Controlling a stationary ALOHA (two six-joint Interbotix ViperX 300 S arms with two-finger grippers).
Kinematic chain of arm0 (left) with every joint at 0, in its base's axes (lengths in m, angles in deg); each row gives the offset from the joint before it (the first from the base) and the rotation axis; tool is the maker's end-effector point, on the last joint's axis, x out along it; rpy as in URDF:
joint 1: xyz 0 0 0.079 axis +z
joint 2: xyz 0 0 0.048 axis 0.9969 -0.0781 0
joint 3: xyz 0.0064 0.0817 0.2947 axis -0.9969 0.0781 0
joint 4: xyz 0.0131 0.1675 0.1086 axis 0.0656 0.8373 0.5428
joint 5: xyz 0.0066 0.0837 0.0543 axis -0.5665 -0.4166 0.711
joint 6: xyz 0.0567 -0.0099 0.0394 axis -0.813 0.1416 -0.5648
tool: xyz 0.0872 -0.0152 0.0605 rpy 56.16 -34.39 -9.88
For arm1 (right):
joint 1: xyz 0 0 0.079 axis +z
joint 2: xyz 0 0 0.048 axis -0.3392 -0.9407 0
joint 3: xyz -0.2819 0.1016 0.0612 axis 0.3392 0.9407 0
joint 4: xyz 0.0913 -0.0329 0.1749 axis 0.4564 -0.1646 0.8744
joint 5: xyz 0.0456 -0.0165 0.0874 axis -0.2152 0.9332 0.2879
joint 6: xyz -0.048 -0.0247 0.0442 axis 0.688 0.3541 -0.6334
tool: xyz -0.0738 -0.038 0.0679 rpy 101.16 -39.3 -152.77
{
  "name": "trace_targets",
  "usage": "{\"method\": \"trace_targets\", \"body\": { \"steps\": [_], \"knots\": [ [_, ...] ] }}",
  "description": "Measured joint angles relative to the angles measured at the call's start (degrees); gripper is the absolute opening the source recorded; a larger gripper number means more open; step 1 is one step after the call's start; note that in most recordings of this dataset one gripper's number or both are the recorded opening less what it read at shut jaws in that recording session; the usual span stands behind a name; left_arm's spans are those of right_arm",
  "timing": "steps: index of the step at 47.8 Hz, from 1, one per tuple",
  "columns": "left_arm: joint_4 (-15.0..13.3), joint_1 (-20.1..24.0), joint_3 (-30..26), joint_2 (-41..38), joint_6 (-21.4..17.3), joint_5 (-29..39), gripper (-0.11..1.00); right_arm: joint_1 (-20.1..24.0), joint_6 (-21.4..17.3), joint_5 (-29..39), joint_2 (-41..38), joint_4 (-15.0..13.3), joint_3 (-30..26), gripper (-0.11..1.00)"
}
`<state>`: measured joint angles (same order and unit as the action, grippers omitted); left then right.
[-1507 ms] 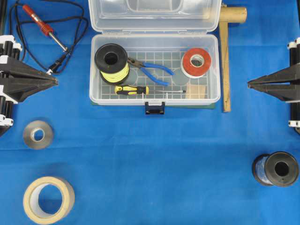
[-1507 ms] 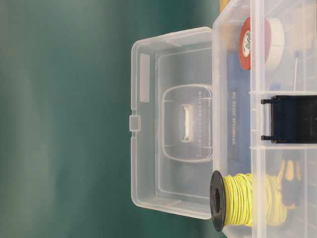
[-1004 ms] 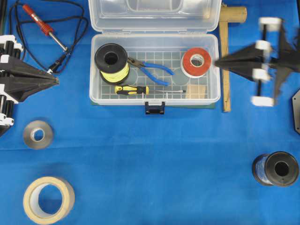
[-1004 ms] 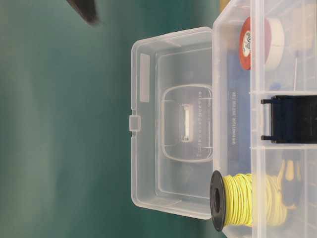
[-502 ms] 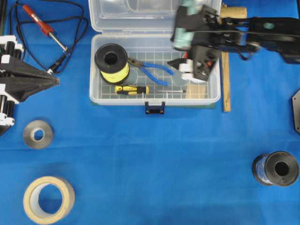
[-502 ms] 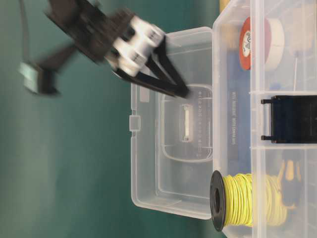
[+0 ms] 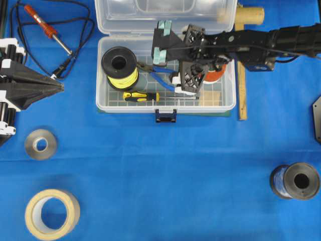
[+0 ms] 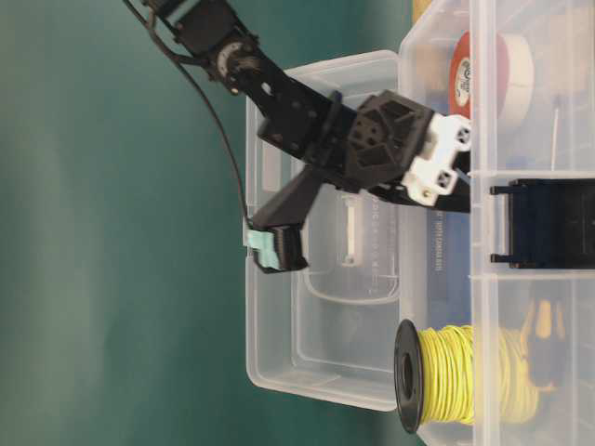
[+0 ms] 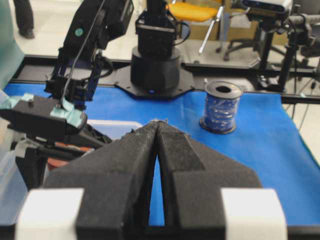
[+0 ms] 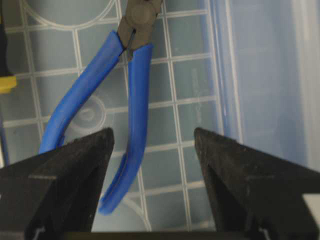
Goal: Pick the nipper from the toolbox among several items.
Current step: 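Lower the right gripper and close it on the blue pliers handles, then lift the pliers out of the toolbox with the right gripper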
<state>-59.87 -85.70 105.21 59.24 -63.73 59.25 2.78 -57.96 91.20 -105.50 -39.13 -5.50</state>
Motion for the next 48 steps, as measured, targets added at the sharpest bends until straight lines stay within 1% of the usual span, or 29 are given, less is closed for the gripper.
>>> {"method": "trace_targets", "body": {
  "steps": [4,7,10,12,14,16,22,31,40,48],
  "knots": [
    [0.0,0.0,0.0,0.0,0.0,0.1,0.0,-0.1,-0.1,-0.5,-0.8,0.0,-0.4,0.64],
    [0.0,0.0,0.1,-0.1,0.0,0.1,0.0,0.0,-0.1,-0.7,-1.3,0.0,-0.9,0.59],
    [0.0,0.0,0.3,-0.1,0.0,0.1,0.0,-0.1,0.0,-0.7,-1.6,0.0,-1.2,0.47],
    [0.0,0.0,0.4,-0.1,0.0,0.1,0.0,0.0,0.1,-0.8,-1.7,-0.2,-1.4,0.36],
    [0.0,0.0,0.3,-0.1,0.0,0.3,0.0,0.1,0.3,-0.7,-1.8,-0.2,-1.3,0.22],
    [0.0,0.0,0.3,-0.1,0.0,0.4,0.0,0.1,0.4,-0.7,-1.8,-0.3,-1.3,0.13],
    [-0.1,0.0,0.3,-0.1,0.0,0.4,0.0,0.1,1.1,-0.6,-1.8,-0.3,-1.3,0.13],
    [-0.1,0.0,0.4,-0.1,0.0,0.5,0.0,-0.4,1.1,-0.4,-0.3,-0.3,-1.1,0.13],
    [-0.1,0.1,0.3,-0.1,0.0,0.9,0.0,-1.7,1.1,-0.1,6.9,-0.3,-0.2,0.13],
    [-0.1,0.0,0.3,-0.1,0.1,1.0,0.0,-1.8,1.1,0.8,14.5,-0.3,1.4,0.13]
  ]
}}
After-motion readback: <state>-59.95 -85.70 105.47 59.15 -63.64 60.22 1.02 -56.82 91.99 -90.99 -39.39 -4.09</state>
